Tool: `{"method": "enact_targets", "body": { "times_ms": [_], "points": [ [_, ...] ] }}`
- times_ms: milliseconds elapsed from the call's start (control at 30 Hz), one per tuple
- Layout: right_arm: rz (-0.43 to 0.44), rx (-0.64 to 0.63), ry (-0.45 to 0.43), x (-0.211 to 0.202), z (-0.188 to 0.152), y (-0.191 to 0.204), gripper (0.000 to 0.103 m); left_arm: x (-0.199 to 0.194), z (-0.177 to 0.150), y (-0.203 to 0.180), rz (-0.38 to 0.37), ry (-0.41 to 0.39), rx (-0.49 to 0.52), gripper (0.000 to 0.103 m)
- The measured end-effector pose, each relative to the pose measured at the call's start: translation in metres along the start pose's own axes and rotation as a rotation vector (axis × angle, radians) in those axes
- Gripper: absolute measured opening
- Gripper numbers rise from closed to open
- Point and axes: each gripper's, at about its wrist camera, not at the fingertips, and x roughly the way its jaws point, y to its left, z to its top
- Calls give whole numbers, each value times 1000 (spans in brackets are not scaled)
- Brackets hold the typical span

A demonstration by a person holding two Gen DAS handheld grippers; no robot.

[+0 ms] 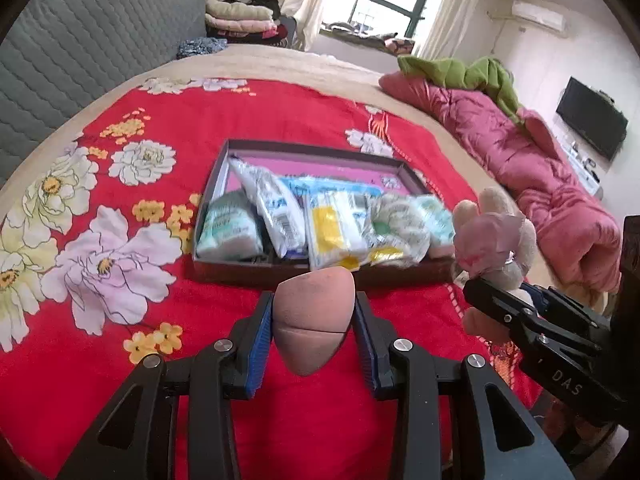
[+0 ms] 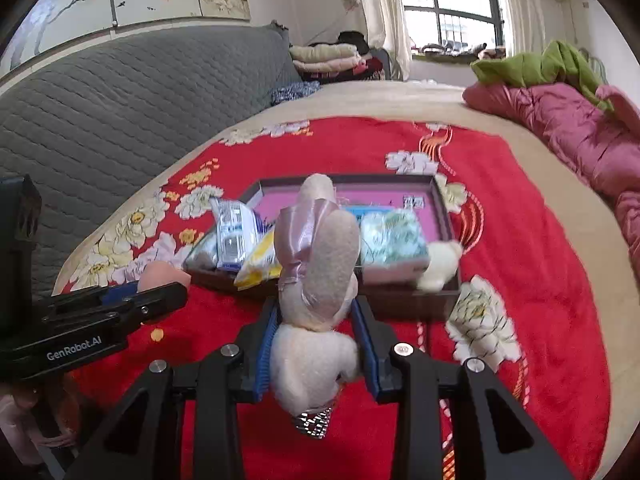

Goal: Organize soft objects
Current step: 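Lift the bunny and sponge and carry both over the pink box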

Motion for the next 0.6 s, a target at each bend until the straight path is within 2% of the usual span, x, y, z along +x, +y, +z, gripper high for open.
{"method": "enact_targets", "body": {
  "times_ms": [300,600],
  "points": [
    [-5,-4,-59,-14,22,-7,36,-14,24,-9,-5,-45,-8,39],
    [7,31,-102,-15,43,-21,36,-6,45,-13,-18,-84,-9,39]
  ]
}}
